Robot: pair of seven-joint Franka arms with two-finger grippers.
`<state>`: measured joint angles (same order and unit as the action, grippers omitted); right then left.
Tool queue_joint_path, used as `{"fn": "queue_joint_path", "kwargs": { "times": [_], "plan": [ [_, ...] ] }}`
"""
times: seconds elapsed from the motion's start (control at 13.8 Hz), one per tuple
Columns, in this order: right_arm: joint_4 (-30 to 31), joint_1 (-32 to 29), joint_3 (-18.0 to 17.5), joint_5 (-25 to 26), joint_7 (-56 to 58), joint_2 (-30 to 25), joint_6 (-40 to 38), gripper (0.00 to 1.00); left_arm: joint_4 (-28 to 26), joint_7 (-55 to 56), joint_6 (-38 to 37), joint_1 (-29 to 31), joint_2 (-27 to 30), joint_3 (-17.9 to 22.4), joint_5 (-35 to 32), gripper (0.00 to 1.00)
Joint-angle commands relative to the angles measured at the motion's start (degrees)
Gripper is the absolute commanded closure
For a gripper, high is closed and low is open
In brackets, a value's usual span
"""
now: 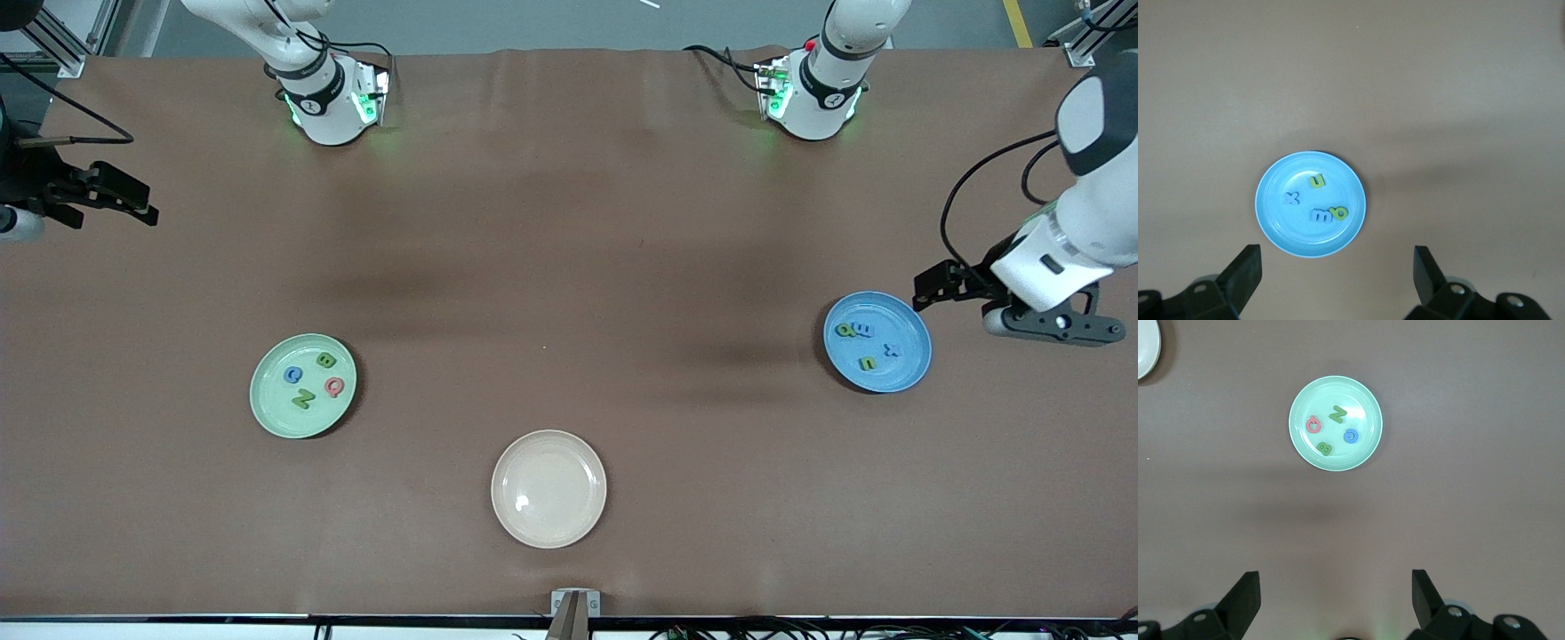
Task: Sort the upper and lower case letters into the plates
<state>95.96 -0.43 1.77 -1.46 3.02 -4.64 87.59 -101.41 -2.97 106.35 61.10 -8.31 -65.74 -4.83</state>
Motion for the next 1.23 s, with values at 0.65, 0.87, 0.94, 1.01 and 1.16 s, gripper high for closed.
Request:
{"fn": "queue_joint_path", "kwargs": {
  "times": [0.65, 0.87, 0.94, 1.01, 1.16],
  "plan": [
    [1.6, -0.5, -0.2, 0.1, 0.3, -1.6, 1.2, 0.00, 6.1, 1.9, -8.3, -0.1, 3.0, 2.2, 2.9, 0.00],
    [1.7, -0.6, -0.2, 0.0, 0.2, -1.7, 1.4, 0.00, 6.1, 2.0, -8.4, -2.5, 3.3, 2.9, 2.9, 0.00],
    [1.6, -0.7, -0.2, 0.0, 0.2, -1.7, 1.4, 0.00, 6.1, 2.0, -8.7, -3.5, 3.4, 4.0, 2.9, 0.00],
    [1.7, -0.7, -0.2, 0.0, 0.1, -1.6, 1.3, 0.00, 6.1, 1.9, -8.7, -5.6, 3.4, 6.2, 2.9, 0.00],
    [1.7, -0.7, -0.1, -0.4, -1.2, -1.7, 1.1, 0.00, 6.3, 1.7, -8.7, -13.7, 3.5, 14.4, 2.9, 0.00]
  ]
}}
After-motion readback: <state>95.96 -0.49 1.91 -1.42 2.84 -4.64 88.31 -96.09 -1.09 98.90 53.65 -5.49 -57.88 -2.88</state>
